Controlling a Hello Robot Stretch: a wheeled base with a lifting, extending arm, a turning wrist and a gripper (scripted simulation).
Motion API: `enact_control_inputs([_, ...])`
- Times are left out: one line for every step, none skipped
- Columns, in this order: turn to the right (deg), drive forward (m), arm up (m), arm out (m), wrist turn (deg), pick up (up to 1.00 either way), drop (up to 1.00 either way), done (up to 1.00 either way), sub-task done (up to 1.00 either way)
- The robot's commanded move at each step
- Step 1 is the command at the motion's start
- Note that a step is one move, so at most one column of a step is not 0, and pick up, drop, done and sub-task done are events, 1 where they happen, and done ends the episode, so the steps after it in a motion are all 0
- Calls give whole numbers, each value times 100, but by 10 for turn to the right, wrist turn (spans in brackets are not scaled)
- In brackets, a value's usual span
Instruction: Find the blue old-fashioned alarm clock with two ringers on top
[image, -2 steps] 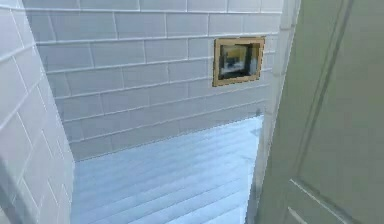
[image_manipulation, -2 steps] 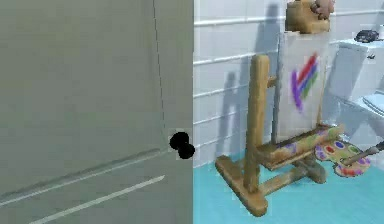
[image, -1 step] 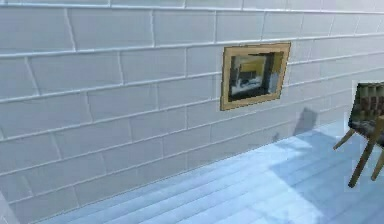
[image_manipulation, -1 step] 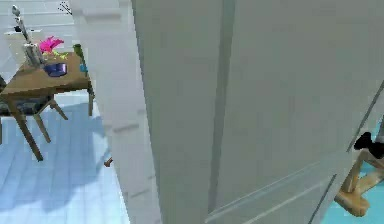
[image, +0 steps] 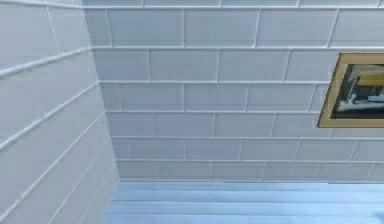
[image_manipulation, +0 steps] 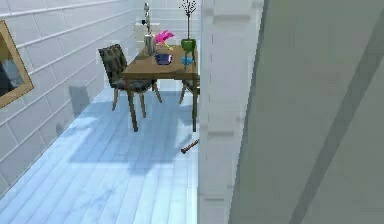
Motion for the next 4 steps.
enact_control_inputs([0, 30, 0, 0, 0, 0, 0, 0, 0])
enact_control_inputs([450, 0, 0, 0, 0, 0, 0, 0, 0])
enact_control_inputs([420, 0, 0, 0, 0, 0, 0, 0, 0])
enact_control_inputs([0, 100, 0, 0, 0, 0, 0, 0, 0])
